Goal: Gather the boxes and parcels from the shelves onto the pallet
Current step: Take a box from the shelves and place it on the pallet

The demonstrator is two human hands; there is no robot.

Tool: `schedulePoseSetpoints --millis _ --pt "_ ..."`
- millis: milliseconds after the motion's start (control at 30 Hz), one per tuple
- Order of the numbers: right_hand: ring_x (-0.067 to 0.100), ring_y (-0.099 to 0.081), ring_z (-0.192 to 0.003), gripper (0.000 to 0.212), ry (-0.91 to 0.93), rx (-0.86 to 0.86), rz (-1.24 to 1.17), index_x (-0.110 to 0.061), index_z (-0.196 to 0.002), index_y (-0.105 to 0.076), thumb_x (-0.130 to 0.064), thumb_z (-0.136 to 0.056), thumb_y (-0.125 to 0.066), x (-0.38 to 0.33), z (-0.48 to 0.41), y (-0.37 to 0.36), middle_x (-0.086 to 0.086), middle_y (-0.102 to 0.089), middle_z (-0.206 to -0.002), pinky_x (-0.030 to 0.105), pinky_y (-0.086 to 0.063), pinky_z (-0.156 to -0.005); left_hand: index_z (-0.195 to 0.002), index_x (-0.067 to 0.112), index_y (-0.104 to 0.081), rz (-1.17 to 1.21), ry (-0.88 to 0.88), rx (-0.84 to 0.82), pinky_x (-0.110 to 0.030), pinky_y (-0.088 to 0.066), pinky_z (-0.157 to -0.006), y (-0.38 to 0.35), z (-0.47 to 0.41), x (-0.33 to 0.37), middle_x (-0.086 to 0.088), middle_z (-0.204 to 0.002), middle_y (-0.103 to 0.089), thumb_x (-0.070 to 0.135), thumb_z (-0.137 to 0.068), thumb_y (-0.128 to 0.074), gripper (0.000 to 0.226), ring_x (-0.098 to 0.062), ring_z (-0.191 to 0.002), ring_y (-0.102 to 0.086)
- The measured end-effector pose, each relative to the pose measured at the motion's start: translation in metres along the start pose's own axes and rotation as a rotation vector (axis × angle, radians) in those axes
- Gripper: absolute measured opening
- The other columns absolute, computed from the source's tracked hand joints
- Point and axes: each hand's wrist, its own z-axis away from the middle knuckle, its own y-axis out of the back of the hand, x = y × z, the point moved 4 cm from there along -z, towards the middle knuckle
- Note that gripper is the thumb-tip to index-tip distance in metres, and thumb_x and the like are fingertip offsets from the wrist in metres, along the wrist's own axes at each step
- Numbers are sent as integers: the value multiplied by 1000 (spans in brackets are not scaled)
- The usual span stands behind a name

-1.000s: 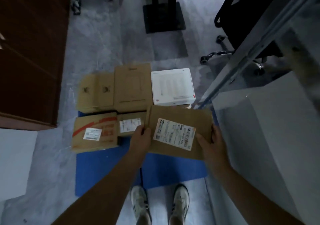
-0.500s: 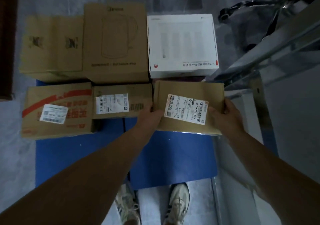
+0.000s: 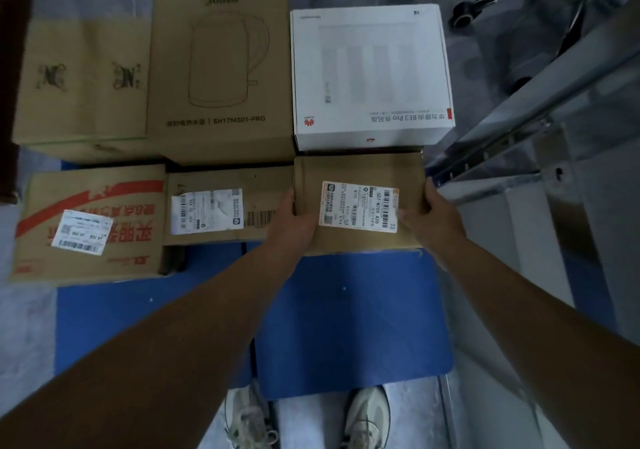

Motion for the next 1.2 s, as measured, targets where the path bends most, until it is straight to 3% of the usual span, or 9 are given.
schedulePoseSetpoints --millis 167,267,333,400,567,767,867,1100,1200 --pt "28 -53 -117 63 122 115 214 -8 -139 -34 -5 -85 -65 -29 29 -10 10 -40 -137 35 -52 -89 -144 24 -40 -151 -106 40 -32 -47 -99 11 17 31 3 -137 -52 26 -98 -49 48 -14 -116 -54" --pt "25 -43 -129 69 211 23 209 -12 -147 -29 -8 -88 -64 -64 60 -26 7 -33 -145 40 -44 -104 -141 26 -40 -188 -200 63 -1 -42 -64 23 40 66 18 -104 -50 20 -97 -52 45 10 -80 -48" --pt "23 -36 -135 71 265 -48 207 -15 -151 -25 -15 -90 -62 -103 78 -27 6 -30 -150 39 -36 -111 -140 23 -43 -208 -235 67 -4 -40 -48 32 60 96 11 -102 -54 14 -95 -52 46 6 -71 -48" --pt "20 -32 -139 67 327 -84 155 -19 -151 -26 -16 -93 -60 -152 99 -18 3 -30 -152 37 -32 -114 -137 17 -46 -254 -298 94 -7 -42 -55 46 86 134 3 -114 -55 10 -93 -53 45 2 -77 -50" --pt "20 -31 -140 64 568 -56 217 -16 -149 -32 -21 -92 -62 -300 170 49 3 -33 -153 28 -25 -111 -147 12 -33 -455 -556 188 -23 -30 -106 97 186 274 -4 -152 -35 10 -92 -56 60 -20 -137 -36" --pt "35 -52 -119 38 757 6 225 -6 -127 -56 -9 -89 -61 -483 295 171 18 -55 -126 47 -46 -99 -140 3 -41 -597 -844 253 -13 -30 -97 161 354 440 -13 -143 -44 13 -88 -64 57 -26 -133 -42" --pt "32 -48 -127 52 839 2 329 -4 -134 -51 -16 -86 -67 -548 364 222 14 -47 -137 43 -47 -99 -148 11 -31 -710 -866 292 -27 -25 -113 193 434 484 -7 -154 -31 25 -90 -65 68 -21 -141 -30" --pt "29 -33 -139 77 1037 117 470 -13 -148 -33 -31 -84 -72 -662 512 309 9 -30 -154 41 -35 -110 -143 14 -40 -724 -1046 429 -18 -40 -85 250 588 585 -7 -141 -47 25 -86 -67 64 -21 -121 -50" --pt "27 -34 -139 78 1042 183 443 -11 -149 -32 -29 -84 -72 -687 552 332 10 -30 -154 37 -35 -111 -144 17 -39 -726 -1123 430 -21 -39 -88 265 627 618 -6 -140 -49 27 -85 -68 66 -18 -116 -53"
